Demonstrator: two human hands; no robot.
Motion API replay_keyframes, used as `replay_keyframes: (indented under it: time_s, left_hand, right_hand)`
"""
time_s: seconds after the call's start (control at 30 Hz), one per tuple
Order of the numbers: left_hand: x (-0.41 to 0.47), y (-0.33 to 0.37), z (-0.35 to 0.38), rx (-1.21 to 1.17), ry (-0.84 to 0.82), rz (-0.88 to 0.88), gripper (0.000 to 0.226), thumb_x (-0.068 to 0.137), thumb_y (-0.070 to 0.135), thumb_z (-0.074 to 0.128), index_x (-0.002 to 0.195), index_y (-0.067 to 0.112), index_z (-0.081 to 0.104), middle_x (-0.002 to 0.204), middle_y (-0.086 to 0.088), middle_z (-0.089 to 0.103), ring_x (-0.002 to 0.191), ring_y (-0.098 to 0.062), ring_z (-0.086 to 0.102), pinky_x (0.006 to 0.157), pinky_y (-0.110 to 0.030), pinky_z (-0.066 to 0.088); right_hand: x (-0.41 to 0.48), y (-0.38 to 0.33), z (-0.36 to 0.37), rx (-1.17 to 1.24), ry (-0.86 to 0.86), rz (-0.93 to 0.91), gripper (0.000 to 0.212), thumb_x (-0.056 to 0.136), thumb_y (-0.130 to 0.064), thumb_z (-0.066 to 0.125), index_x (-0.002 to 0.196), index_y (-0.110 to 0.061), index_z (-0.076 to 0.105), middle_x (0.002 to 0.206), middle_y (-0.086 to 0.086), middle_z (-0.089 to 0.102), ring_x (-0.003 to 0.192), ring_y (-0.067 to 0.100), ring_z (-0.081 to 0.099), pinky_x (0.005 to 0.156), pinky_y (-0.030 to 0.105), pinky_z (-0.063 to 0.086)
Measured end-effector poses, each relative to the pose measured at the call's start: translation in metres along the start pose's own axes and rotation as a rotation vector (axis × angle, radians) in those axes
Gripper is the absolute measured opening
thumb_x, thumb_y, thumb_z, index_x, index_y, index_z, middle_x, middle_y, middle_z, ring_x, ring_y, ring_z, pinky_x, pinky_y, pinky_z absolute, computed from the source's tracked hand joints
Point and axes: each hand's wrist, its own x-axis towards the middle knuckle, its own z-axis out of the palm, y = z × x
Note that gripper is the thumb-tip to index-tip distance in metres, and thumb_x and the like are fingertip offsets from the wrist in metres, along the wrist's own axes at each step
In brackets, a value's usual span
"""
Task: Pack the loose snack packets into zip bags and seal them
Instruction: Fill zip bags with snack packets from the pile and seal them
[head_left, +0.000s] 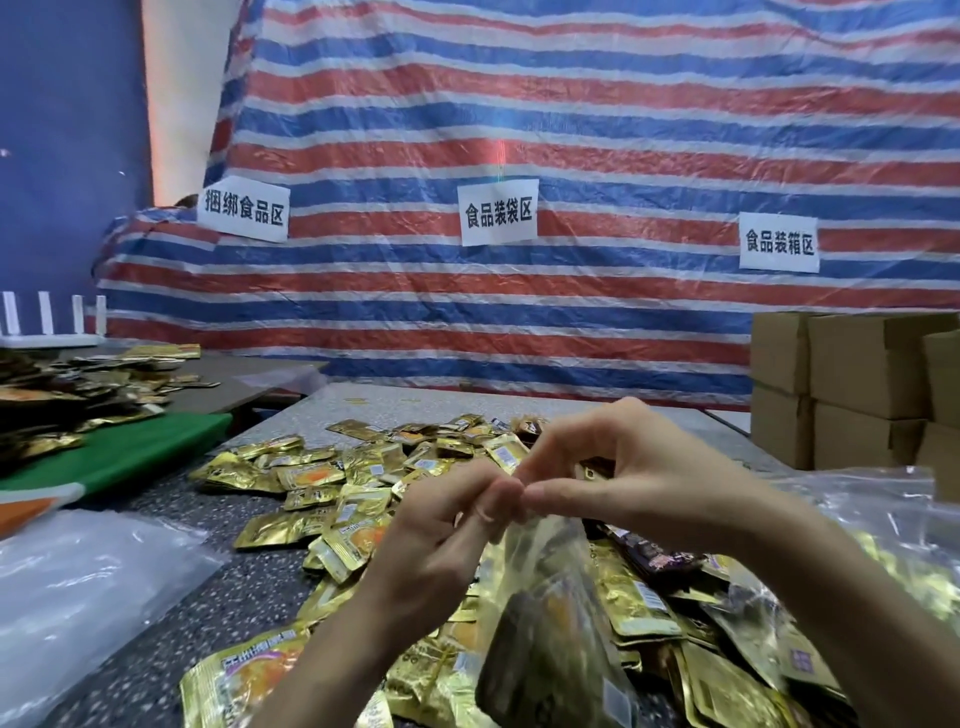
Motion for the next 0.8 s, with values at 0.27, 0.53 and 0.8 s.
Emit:
replay_keyframes:
  time_s: [0.27, 0.53, 0.8]
  left_hand:
    - [0.005, 0.003, 0.000, 0.082, 0.086, 0.057, 0.028, 0.097, 0.034, 0.049, 0.082, 0.015, 0.064, 0.071, 0.016, 0.058, 0.065, -0.005, 0.054, 0.060, -0.018, 0.040]
    - [0.001, 0.010, 0.005, -0.126, 0.117, -0.019, 0.024, 0.096, 0.036, 0.049, 0.085, 0.018, 0.060, 0.068, 0.004, 0.054, 0.064, -0.010, 0.049, 0.059, -0.026, 0.039]
    - [-0.001, 0.017, 0.014, -0.340, 0.132, -0.094, 0.023, 0.097, 0.026, 0.055, 0.077, 0.021, 0.065, 0.068, 0.008, 0.057, 0.065, -0.005, 0.051, 0.060, -0.018, 0.042]
  right_hand:
    - [-0.001, -0.019, 0.004, -0.237, 0.147, 0.016, 0.021, 0.086, -0.048, 0.062, 0.081, -0.029, 0.070, 0.077, -0.013, 0.066, 0.077, 0.006, 0.060, 0.073, 0.041, 0.053]
    - [-0.005, -0.027, 0.011, -0.230, 0.139, 0.019, 0.013, 0.094, -0.033, 0.059, 0.082, -0.028, 0.059, 0.081, -0.009, 0.062, 0.080, 0.010, 0.056, 0.073, 0.038, 0.049]
    - [-0.012, -0.018, 0.004, -0.094, 0.095, 0.069, 0.018, 0.092, -0.038, 0.063, 0.080, -0.026, 0.067, 0.080, -0.007, 0.067, 0.079, 0.007, 0.060, 0.072, 0.024, 0.046]
